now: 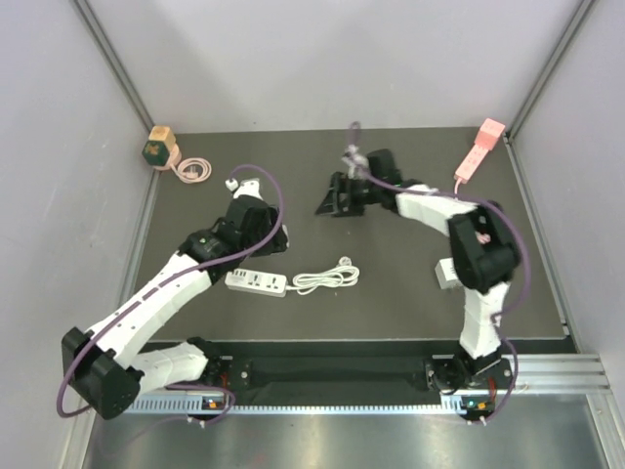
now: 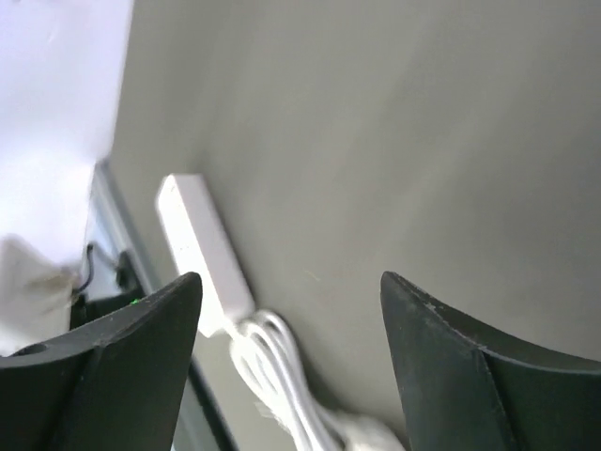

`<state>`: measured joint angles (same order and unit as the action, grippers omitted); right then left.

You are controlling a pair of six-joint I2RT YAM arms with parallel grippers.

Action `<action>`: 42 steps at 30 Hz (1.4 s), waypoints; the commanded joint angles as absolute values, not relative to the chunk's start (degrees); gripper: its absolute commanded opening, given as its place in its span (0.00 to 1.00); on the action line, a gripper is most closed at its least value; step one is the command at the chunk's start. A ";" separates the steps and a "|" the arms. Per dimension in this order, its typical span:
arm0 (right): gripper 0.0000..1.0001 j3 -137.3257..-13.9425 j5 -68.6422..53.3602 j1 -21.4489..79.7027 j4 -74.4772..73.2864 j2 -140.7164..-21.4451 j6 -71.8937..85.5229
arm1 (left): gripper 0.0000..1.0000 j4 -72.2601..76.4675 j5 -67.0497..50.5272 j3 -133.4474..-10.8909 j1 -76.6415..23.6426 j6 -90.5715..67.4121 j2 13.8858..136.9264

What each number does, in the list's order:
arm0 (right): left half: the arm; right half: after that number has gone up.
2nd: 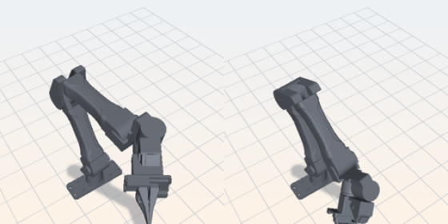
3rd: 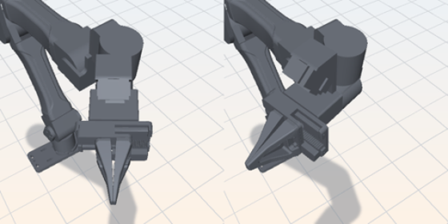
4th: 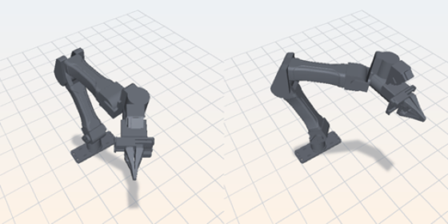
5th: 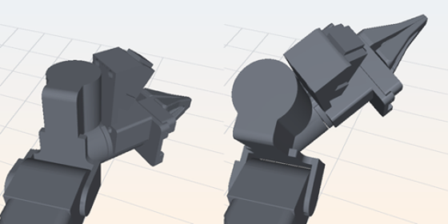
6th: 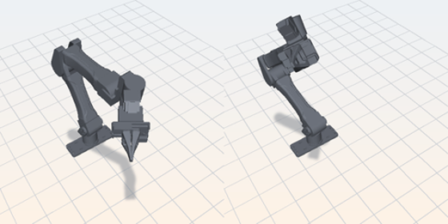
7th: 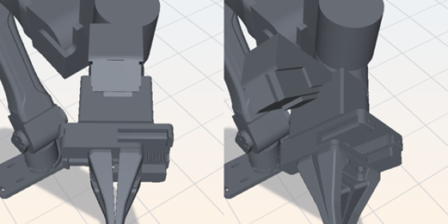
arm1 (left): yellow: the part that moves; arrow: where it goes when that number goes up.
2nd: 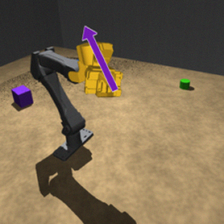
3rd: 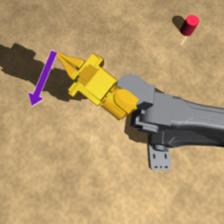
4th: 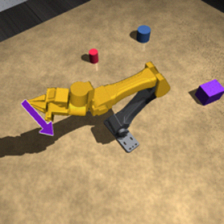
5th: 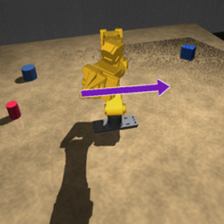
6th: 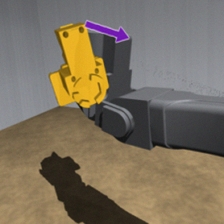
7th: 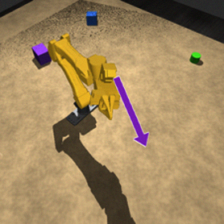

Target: Pull the plug off the socket

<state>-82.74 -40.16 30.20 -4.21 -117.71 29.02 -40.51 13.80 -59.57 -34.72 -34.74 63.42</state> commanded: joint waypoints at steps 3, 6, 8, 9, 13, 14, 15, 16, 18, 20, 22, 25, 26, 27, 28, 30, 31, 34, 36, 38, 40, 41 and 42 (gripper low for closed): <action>0.78 -67.96 -28.66 21.45 -7.47 -98.22 23.38 | 0.00 -8.85 21.06 -54.15 -38.57 -34.12 69.33; 0.79 -59.35 -26.28 19.86 -6.16 -90.19 23.55 | 0.00 2.07 26.26 -52.92 -43.14 -29.98 76.97; 0.79 -53.48 -26.28 19.95 -4.14 -85.11 24.78 | 0.00 10.26 30.74 -53.78 -45.69 -27.53 84.15; 0.79 -51.52 -26.37 19.95 -3.26 -83.51 26.35 | 0.00 12.72 32.24 -55.09 -46.49 -26.47 86.81; 0.80 -44.05 -23.75 19.86 -1.58 -76.65 27.60 | 0.00 22.83 36.47 -60.98 -48.69 -23.56 100.08; 0.80 -41.68 -23.03 19.95 -1.67 -74.29 27.68 | 0.00 24.77 38.04 -62.82 -49.04 -22.51 104.02; 0.81 -40.70 -22.24 19.78 -2.54 -73.22 27.42 | 0.00 26.44 39.01 -63.54 -49.83 -21.54 105.80; 0.81 -39.74 -20.41 19.78 -2.98 -71.99 27.25 | 0.00 28.11 39.81 -64.15 -50.18 -20.84 108.78; 0.83 -36.92 -19.08 19.69 -3.25 -69.18 27.33 | 0.00 32.86 40.34 -65.47 -50.71 -19.42 111.35; 0.84 -34.73 -19.16 19.69 -3.16 -67.94 27.25 | 0.00 33.58 39.99 -67.40 -50.80 -19.42 114.51; 0.85 -34.10 -20.47 19.69 -3.60 -68.20 26.37 | 0.01 32.96 40.34 -68.38 -51.06 -19.77 116.79; 0.85 -33.14 -21.53 19.51 -3.96 -68.38 25.49 | 0.15 31.65 38.94 -69.52 -51.15 -20.83 118.47; 0.85 -32.70 -21.71 19.42 -3.96 -68.29 25.14 | 0.18 30.68 38.94 -70.04 -51.15 -21.79 118.74; 0.85 -32.61 -21.88 19.34 -4.30 -68.47 24.44 | 0.29 28.15 39.98 -70.22 -51.15 -22.93 118.74; 0.86 -32.61 -22.23 19.34 -4.57 -68.64 24.09 | 0.36 27.17 40.51 -70.22 -51.15 -23.81 118.74; 0.86 -32.52 -22.32 19.25 -4.92 -68.99 23.21 | 0.49 26.46 40.87 -68.65 -51.15 -25.48 117.43; 0.86 -32.43 -22.41 19.07 -4.92 -69.08 22.86 | 0.64 25.58 40.70 -68.21 -51.15 -25.66 116.20; 0.86 -32.52 -22.59 18.98 -4.40 -69.96 22.24 | 0.76 22.78 38.95 -66.89 -51.15 -26.80 113.57; 0.86 -32.69 -23.37 18.90 -2.74 -71.27 22.15 | 0.78 21.19 37.89 -66.53 -51.07 -27.16 112.24; 0.87 -32.78 -25.05 18.98 -1.33 -72.85 22.50 | 0.98 20.13 35.79 -65.57 -50.98 -27.07 109.87; 0.86 -33.48 -26.88 18.90 -0.36 -74.17 22.50 | 0.98 18.91 34.46 -65.30 -50.54 -26.81 107.77; 0.86 -33.83 -28.03 18.90 1.13 -75.83 22.33 | 0.98 17.24 33.93 -65.30 -50.36 -26.37 106.80; 0.84 -34.27 -29.17 19.07 2.01 -76.98 21.89 | 0.98 15.83 34.01 -65.22 -50.10 -26.28 105.74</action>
<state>-32.25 -25.19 19.31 -2.83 -74.59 23.42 18.39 35.73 -65.60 -50.70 -26.06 111.59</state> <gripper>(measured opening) 0.850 0.982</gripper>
